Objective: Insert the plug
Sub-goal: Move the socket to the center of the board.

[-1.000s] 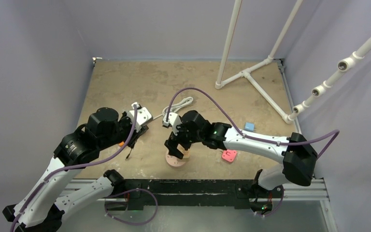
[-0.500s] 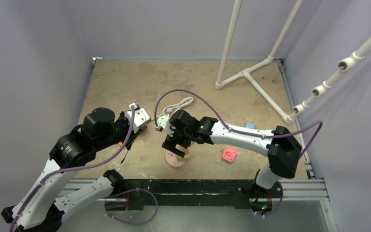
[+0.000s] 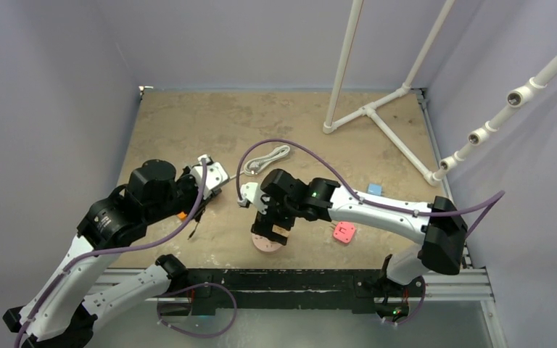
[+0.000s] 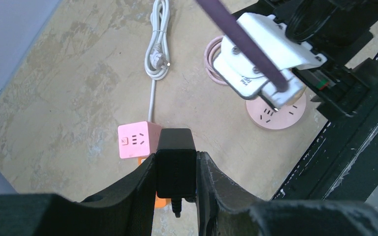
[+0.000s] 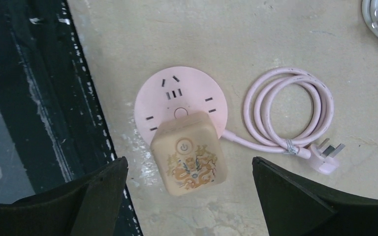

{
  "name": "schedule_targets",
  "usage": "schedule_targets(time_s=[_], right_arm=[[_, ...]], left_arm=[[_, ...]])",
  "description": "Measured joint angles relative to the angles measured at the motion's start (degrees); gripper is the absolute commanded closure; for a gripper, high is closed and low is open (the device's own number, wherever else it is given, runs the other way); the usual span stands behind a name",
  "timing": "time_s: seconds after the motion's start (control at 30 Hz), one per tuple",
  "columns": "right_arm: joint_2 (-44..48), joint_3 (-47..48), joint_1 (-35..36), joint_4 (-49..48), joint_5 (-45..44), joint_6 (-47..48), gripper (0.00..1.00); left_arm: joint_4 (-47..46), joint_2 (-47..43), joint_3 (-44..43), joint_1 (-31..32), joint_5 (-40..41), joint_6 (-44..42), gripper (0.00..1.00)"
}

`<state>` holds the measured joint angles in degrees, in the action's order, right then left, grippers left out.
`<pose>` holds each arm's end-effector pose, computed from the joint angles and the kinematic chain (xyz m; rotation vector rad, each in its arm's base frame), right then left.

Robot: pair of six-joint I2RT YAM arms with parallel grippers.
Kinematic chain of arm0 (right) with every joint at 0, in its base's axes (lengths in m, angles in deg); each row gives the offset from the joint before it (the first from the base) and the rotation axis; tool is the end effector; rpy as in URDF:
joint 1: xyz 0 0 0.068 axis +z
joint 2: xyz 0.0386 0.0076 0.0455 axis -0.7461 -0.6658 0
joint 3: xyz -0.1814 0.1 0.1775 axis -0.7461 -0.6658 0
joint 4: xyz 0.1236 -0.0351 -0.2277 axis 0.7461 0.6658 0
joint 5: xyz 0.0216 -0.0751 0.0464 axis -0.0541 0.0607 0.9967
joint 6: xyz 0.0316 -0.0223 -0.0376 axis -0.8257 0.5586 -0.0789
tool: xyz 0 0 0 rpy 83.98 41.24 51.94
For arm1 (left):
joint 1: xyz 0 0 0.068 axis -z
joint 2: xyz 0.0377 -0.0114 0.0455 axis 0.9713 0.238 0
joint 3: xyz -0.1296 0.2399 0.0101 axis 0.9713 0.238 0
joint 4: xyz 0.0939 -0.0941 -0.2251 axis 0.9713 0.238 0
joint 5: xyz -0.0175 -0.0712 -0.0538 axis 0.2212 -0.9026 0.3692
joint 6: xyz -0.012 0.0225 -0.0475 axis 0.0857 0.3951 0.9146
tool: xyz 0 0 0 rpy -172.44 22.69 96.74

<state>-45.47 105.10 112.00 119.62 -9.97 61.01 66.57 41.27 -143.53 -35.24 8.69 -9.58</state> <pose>0.1405 0.2909 0.2657 -1.6031 2.0405 0.4427 0.0873 -0.0771 0.3950 1.0439 1.8835 -0.2812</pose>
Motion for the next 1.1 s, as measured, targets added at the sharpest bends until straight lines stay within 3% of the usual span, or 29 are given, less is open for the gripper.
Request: schedule_targets(time_s=[0.3,0.6,0.7,0.87,1.1], right_arm=[[1.44,-4.92,0.55,3.02,0.55,1.03,0.04],[-2.84,-5.86,0.70,0.26,-0.87,1.27,0.16],[-2.97,-5.86,0.70,-2.12,-0.87,1.14,0.27],[-3.02,-5.92,0.72,-5.35,-0.87,0.39,0.75],[-4.37,-5.18,0.81,-6.95,-2.32,-2.38,0.75]], left_arm=[[-0.04,0.42,-1.51,0.02,0.04,-0.59,1.00],[-0.02,0.44,-1.53,0.00,0.09,-1.03,1.00],[-0.02,0.33,-1.53,0.00,0.24,-1.20,1.00],[-0.02,0.13,-1.53,0.02,0.50,-1.46,1.00],[-0.26,0.42,-0.87,0.00,2.36,-1.62,1.00]])
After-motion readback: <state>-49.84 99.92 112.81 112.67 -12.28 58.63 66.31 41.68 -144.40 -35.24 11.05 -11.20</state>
